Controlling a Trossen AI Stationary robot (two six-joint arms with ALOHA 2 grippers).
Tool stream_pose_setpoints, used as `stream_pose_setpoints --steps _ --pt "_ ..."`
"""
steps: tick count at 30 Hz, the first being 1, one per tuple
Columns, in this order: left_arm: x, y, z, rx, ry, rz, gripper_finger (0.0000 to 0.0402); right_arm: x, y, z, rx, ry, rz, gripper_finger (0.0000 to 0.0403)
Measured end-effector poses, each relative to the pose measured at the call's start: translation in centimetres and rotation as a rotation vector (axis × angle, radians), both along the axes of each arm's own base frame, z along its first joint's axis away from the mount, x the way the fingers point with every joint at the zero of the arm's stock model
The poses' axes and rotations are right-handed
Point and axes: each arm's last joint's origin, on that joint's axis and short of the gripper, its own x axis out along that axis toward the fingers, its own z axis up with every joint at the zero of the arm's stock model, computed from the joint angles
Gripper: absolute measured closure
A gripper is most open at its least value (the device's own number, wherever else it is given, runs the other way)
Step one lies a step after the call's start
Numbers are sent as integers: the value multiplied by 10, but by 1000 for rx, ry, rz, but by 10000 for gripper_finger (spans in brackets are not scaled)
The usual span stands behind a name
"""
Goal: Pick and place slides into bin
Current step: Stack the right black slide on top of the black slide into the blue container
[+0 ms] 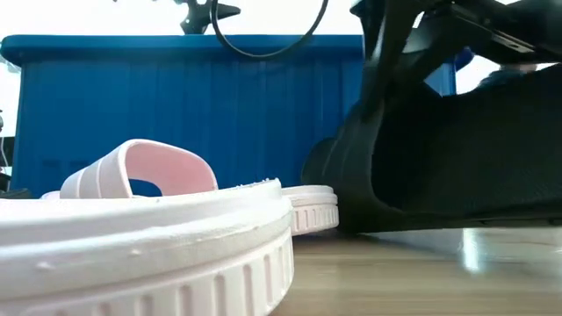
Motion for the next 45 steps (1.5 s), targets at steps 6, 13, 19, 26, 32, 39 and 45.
stream_pose_setpoints --steps 6,13,19,26,32,39,45 --pt "0 0 -3 -2 27 -1 104 5 6 18 40 -63 42 392" --pt "0 0 -3 -3 30 -1 104 8 8 57 33 -84 110 393" --pt "0 0 -3 -2 30 -1 104 6 6 97 10 -112 159 394" --pt "0 0 -3 -2 29 -1 104 3 -1 144 -124 -248 169 394" --pt "0 0 -3 -2 29 -1 104 2 -5 171 -231 -362 161 394" --pt "0 0 -3 -4 29 -1 104 -2 -16 183 -356 -439 77 394" --pt "-7 -4 4 6 -10 -42 104 1 -29 188 -506 -486 -17 394"
